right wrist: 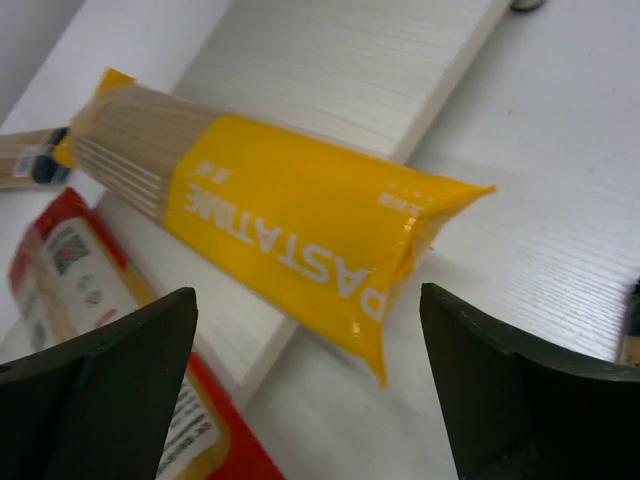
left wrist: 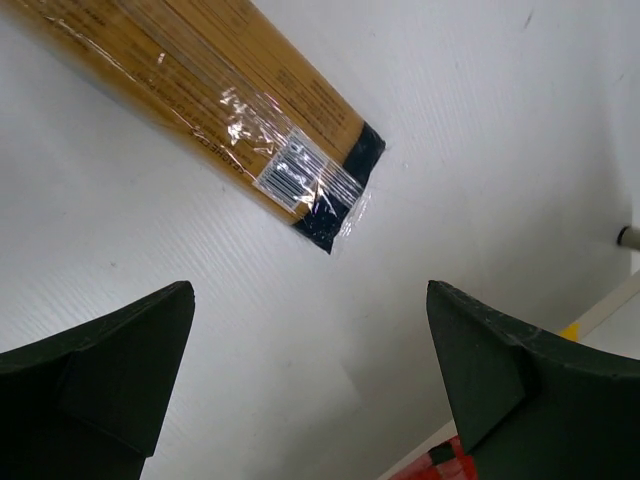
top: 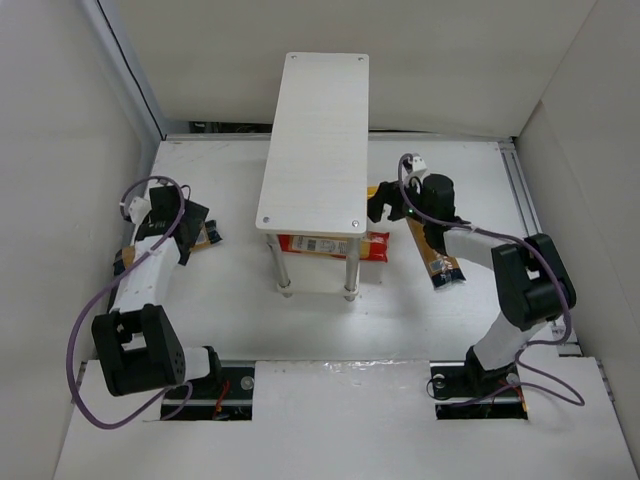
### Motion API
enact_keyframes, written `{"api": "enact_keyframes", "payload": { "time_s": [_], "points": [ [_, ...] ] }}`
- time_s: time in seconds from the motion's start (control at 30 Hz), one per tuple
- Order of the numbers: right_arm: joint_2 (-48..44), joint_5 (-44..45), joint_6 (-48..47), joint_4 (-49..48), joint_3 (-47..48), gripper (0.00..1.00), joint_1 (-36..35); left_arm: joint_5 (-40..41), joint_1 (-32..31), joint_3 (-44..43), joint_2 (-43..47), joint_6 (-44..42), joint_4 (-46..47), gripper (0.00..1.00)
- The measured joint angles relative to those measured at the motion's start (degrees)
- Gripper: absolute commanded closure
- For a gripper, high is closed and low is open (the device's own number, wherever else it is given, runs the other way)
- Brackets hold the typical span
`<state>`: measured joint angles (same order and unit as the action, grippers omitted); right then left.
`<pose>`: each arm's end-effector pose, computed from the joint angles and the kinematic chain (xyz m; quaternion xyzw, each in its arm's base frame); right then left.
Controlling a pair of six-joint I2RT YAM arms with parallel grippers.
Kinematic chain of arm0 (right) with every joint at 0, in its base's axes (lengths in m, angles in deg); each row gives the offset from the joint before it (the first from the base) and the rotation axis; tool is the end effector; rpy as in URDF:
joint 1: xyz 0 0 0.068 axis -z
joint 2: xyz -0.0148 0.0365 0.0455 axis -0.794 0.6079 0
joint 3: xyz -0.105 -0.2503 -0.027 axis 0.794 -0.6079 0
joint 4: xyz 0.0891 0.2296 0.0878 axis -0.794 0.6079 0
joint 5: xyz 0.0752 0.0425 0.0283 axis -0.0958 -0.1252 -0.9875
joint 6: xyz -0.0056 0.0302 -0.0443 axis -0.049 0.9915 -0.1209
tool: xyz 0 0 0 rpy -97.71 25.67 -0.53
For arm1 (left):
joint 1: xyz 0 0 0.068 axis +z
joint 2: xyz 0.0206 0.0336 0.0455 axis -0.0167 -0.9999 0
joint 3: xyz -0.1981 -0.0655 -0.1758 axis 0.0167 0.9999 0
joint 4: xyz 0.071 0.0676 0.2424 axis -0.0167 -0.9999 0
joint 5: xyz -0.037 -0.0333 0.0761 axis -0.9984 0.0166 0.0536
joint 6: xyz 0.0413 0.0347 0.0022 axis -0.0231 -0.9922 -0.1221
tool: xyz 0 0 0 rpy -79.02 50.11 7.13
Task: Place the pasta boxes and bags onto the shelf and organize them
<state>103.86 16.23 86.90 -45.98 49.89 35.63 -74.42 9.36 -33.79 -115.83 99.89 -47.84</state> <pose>0.3485 0.1211 0.2040 -0.1220 0.7871 0.3273 0.5085 0.2736 0.0458 0.2572 -0.4881 0.7738 -0.0855 0.3947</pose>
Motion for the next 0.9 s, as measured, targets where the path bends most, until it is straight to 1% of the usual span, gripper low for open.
{"api": "enact_keyframes", "payload": {
  "time_s": [0.13, 0.23, 0.4, 0.5, 0.57, 0.77, 0.9],
  "points": [
    [-4.8, -1.8, -0.9, -0.2, -1.7, 0.00, -0.5, 0.3, 2.3, 0.0, -0.2, 3.9, 0.1, 0.00],
    [-9.9, -2.3, -1.2, -0.2, -4.5, 0.00, 0.4, -0.3, 5.9, -0.2, -1.9, 5.7, 0.2, 0.00],
    [-17.7, -2.2, -1.8, 0.3, -8.5, 0.00, 6.1, -2.8, 11.4, -0.6, -9.4, 7.7, 0.9, 0.00],
    [-21.2, -1.9, -2.3, 0.5, -9.3, 0.00, 8.9, -3.9, 12.4, -1.4, -13.2, 10.1, 0.7, 0.00],
    [-22.5, -1.8, -2.6, 0.5, -9.4, 0.00, 9.5, -4.2, 12.4, -3.3, -15.4, 11.7, 0.3, 0.00],
    [-23.2, -1.8, -3.5, 1.5, -9.9, 0.00, 11.0, -5.0, 12.7, -14.6, -24.4, 17.2, -0.9, 0.00],
    [-23.1, -1.8, -3.6, 2.0, -10.5, 0.00, 12.4, -5.0, 12.8, -18.0, -28.6, 21.1, -3.8, 0.00]
  ]
}}
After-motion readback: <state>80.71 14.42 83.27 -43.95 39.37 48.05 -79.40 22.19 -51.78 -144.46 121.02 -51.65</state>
